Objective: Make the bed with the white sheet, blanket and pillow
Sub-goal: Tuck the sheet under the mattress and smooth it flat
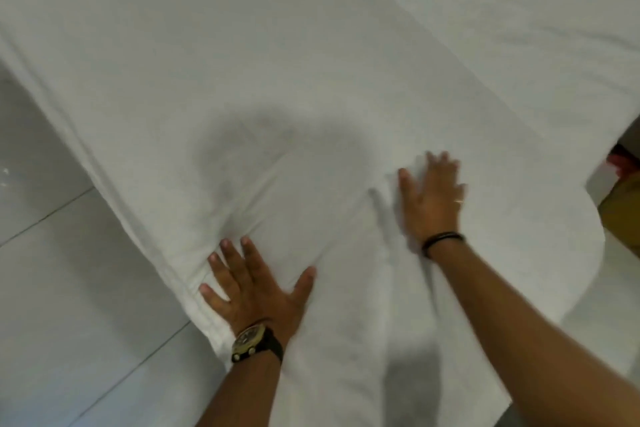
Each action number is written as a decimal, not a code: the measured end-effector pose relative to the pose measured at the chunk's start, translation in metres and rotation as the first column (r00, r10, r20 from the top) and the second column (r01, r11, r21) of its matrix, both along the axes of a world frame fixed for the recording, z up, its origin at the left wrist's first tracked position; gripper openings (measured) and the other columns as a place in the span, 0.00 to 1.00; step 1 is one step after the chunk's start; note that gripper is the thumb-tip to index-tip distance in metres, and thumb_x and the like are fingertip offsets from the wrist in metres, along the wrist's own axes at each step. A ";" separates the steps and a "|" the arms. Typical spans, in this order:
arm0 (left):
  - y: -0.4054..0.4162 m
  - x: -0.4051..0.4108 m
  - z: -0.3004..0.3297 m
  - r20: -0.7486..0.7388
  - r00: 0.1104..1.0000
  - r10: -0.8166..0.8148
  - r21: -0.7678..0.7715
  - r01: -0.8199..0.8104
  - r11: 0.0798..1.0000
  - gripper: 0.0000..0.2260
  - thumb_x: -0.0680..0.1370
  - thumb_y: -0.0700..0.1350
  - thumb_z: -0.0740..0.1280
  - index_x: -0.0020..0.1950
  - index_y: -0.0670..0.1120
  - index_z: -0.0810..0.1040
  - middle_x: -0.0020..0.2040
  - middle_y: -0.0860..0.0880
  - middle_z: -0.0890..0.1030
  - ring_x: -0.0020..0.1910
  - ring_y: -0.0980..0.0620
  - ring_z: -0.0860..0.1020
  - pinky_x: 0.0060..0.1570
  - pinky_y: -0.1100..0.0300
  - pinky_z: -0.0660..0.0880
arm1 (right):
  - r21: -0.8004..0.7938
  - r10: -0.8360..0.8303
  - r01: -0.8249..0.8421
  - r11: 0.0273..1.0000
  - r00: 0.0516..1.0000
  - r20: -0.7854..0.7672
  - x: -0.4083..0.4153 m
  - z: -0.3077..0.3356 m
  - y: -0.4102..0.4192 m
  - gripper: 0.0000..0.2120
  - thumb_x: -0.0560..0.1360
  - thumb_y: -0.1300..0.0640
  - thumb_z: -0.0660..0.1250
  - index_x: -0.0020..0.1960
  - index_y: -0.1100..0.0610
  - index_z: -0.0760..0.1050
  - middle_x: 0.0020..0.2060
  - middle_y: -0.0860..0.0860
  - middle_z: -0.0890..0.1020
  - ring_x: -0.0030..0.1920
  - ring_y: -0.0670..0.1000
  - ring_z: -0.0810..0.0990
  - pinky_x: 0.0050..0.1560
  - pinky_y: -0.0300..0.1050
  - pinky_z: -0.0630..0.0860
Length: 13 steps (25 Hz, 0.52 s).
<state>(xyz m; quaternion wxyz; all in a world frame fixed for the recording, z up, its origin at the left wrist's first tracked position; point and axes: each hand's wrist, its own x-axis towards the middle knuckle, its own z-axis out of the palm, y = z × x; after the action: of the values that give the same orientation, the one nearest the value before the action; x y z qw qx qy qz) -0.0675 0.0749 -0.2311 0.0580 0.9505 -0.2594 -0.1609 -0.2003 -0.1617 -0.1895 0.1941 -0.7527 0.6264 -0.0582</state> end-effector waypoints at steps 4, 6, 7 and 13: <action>-0.001 -0.004 -0.001 0.038 0.999 -0.017 -0.004 0.017 1.000 0.54 0.67 0.81 0.43 0.81 0.47 0.36 0.81 0.45 0.36 0.78 0.47 0.29 0.71 0.42 0.25 | -0.029 0.373 -0.374 0.927 0.927 -0.037 0.036 -0.022 0.118 0.37 0.78 0.32 0.39 0.77 0.52 0.60 0.78 0.53 0.55 0.79 0.56 0.51 0.75 0.64 0.45; 0.000 -0.005 -0.004 0.057 0.998 -0.038 0.012 0.037 0.999 0.54 0.67 0.80 0.44 0.81 0.45 0.37 0.82 0.42 0.38 0.80 0.45 0.33 0.70 0.43 0.25 | -0.137 0.376 -0.394 0.909 0.916 -0.140 -0.030 -0.046 0.111 0.34 0.79 0.35 0.47 0.76 0.56 0.63 0.77 0.58 0.61 0.77 0.61 0.57 0.73 0.65 0.52; 0.000 -0.006 -0.004 0.066 0.997 -0.032 0.021 0.030 0.999 0.54 0.67 0.80 0.45 0.81 0.45 0.37 0.82 0.41 0.39 0.80 0.43 0.35 0.70 0.43 0.24 | -0.160 0.321 -0.349 0.924 0.931 -0.175 -0.067 -0.051 0.103 0.35 0.79 0.36 0.49 0.76 0.58 0.63 0.76 0.60 0.61 0.76 0.62 0.58 0.74 0.64 0.52; -0.005 0.013 0.011 0.026 0.938 -0.346 0.117 0.340 0.933 0.51 0.72 0.75 0.48 0.81 0.41 0.39 0.81 0.35 0.42 0.81 0.37 0.41 0.76 0.37 0.36 | 0.017 -0.162 0.170 0.985 0.961 -0.224 -0.152 -0.041 0.095 0.42 0.76 0.30 0.44 0.79 0.57 0.47 0.79 0.57 0.47 0.79 0.56 0.43 0.75 0.64 0.43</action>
<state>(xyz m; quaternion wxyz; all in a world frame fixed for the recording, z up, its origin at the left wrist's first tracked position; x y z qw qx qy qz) -0.0550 0.0702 -0.2204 -0.0296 0.8959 -0.4132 -0.1605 -0.3522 -0.0665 -0.2309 0.1309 -0.6958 0.7059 0.0215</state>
